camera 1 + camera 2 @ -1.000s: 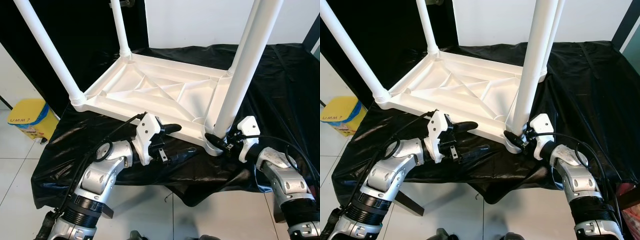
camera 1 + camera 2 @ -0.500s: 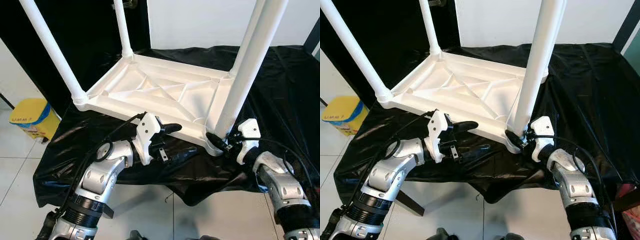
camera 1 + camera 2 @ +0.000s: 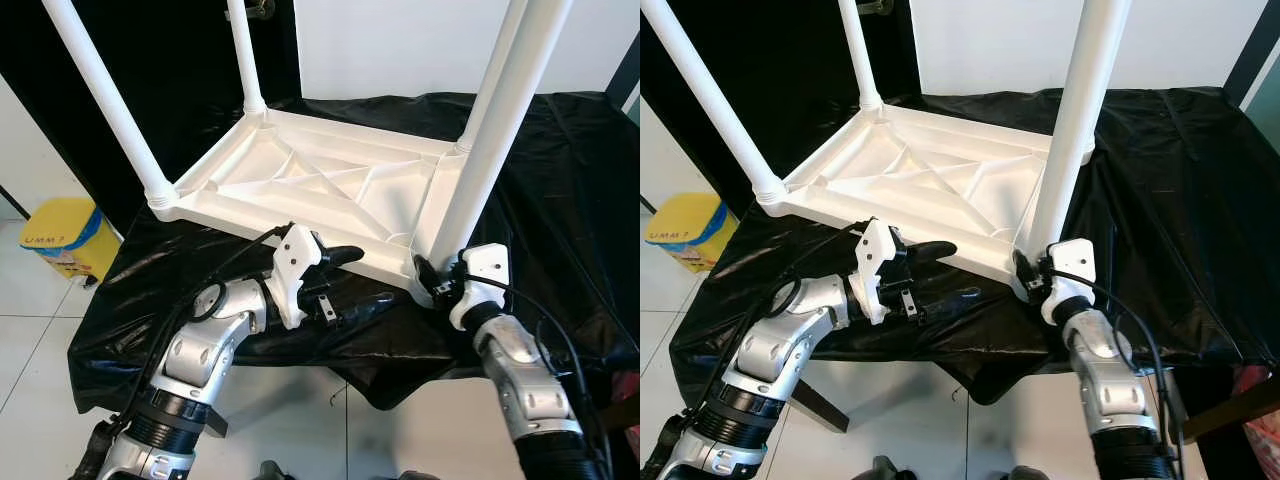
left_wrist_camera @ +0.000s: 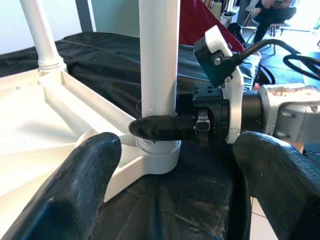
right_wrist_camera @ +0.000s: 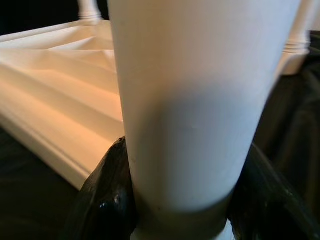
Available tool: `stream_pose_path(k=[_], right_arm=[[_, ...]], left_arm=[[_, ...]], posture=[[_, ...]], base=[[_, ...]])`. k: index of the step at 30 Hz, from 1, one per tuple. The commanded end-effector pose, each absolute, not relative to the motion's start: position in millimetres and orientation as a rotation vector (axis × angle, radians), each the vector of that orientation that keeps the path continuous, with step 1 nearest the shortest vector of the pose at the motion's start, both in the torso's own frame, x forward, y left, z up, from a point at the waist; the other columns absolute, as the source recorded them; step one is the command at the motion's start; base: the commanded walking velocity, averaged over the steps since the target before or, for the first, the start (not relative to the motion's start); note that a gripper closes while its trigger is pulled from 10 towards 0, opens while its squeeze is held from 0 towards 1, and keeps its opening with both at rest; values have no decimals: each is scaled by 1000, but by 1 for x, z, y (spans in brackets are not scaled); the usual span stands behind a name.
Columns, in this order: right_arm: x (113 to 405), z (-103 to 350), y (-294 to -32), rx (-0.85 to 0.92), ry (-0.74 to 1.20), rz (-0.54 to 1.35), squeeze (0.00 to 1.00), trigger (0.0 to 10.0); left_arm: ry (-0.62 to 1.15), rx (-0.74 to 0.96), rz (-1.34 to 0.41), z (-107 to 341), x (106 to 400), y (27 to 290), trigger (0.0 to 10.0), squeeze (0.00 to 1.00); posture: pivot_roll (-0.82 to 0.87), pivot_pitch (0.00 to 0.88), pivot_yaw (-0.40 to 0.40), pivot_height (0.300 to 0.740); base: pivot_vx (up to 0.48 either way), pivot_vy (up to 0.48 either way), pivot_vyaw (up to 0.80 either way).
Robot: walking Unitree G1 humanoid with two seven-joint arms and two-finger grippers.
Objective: Building children table
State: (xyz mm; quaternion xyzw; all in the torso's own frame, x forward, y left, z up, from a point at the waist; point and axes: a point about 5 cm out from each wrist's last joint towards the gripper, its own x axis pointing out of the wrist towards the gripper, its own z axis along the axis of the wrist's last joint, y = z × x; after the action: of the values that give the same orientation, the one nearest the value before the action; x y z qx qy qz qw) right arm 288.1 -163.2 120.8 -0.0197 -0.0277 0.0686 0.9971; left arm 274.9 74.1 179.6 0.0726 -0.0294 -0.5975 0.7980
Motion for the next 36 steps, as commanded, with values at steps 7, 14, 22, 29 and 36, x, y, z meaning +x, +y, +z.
stream_pose_path(k=[7,14,22,29,36], right_arm=[[285,113,-161,-13,-24,-60,0,10000],[282,113,-145,22,-13,-155,0,10000],[283,118,-143,11,-40,-155,0,10000],[284,120,-141,2,-52,-157,0,10000],[278,135,-151,-47,-176,34,1000,10000]], left_arm=[[-78,161,-1256,182,280,73,10000,0],[-83,167,-1251,183,281,75,10000,0],[-88,173,-1251,184,283,75,10000,0],[-91,173,-1254,184,284,74,10000,0],[-86,169,-1259,182,281,73,10000,0]], posture=[[-182,24,34,740],[-176,13,37,740],[-178,8,40,740],[-180,9,41,740],[-188,26,40,740]], base=[[0,0,0],[0,0,0],[0,0,0],[0,0,0],[0,0,0]])
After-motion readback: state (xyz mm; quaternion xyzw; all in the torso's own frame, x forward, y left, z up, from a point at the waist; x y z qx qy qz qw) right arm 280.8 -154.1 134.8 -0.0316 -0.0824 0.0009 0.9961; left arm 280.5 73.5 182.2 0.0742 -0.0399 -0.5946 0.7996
